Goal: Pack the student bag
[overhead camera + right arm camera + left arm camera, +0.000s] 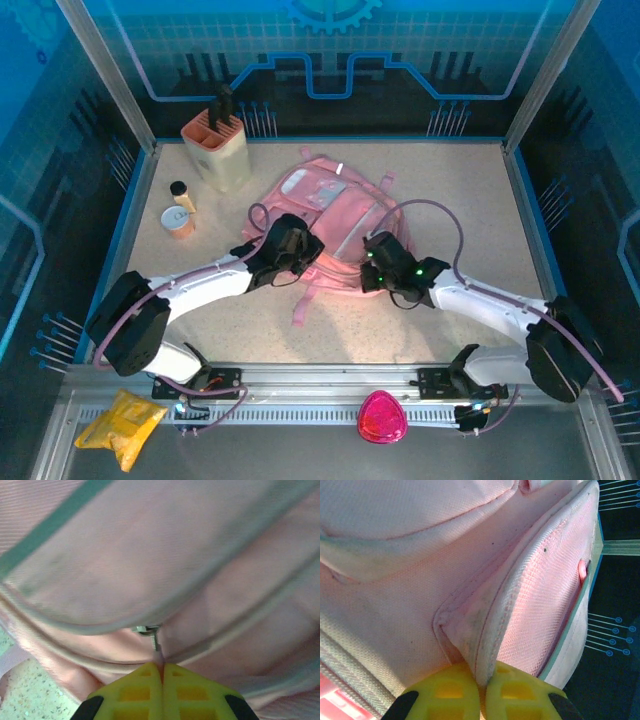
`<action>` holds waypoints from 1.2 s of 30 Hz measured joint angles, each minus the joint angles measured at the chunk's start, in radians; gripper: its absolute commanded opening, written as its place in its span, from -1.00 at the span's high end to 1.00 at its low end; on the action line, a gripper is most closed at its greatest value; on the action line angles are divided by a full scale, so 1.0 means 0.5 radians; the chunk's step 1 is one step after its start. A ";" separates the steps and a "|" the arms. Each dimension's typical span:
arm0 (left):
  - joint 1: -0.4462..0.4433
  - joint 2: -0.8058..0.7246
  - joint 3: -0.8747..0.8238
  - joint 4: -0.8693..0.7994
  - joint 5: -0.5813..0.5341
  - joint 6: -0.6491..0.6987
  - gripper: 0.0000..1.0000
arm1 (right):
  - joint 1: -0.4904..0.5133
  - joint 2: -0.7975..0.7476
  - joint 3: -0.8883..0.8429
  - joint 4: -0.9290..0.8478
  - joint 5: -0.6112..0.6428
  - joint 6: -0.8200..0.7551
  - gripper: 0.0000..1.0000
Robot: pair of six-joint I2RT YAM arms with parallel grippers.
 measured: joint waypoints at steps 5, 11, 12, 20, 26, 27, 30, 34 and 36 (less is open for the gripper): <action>0.067 0.076 0.125 -0.093 0.122 0.114 1.00 | -0.058 -0.105 -0.018 0.019 -0.067 -0.015 1.00; 0.146 0.350 0.413 -0.224 0.224 0.316 1.00 | 0.129 0.071 0.033 0.063 -0.057 -0.013 1.00; 0.170 0.400 0.455 -0.233 0.262 0.349 0.99 | 0.174 0.101 0.052 0.069 -0.079 -0.005 1.00; 0.269 0.418 0.422 -0.036 0.340 0.460 0.16 | 0.279 0.243 0.154 0.042 -0.134 0.014 1.00; 0.126 0.262 0.174 0.100 0.258 0.288 0.00 | 0.179 0.206 0.154 -0.040 -0.052 0.014 1.00; 0.090 0.262 0.171 0.105 0.240 0.259 0.00 | 0.165 0.183 0.154 -0.057 -0.037 0.014 0.97; -0.012 0.262 0.151 0.160 0.192 0.146 0.03 | 0.121 0.104 0.157 -0.076 -0.024 0.016 0.79; -0.047 0.279 0.127 0.210 0.122 0.027 0.17 | 0.065 0.095 0.181 -0.076 -0.031 0.015 0.70; -0.047 0.304 0.134 0.217 0.095 -0.008 0.29 | 0.053 0.111 0.197 -0.076 -0.041 0.020 0.54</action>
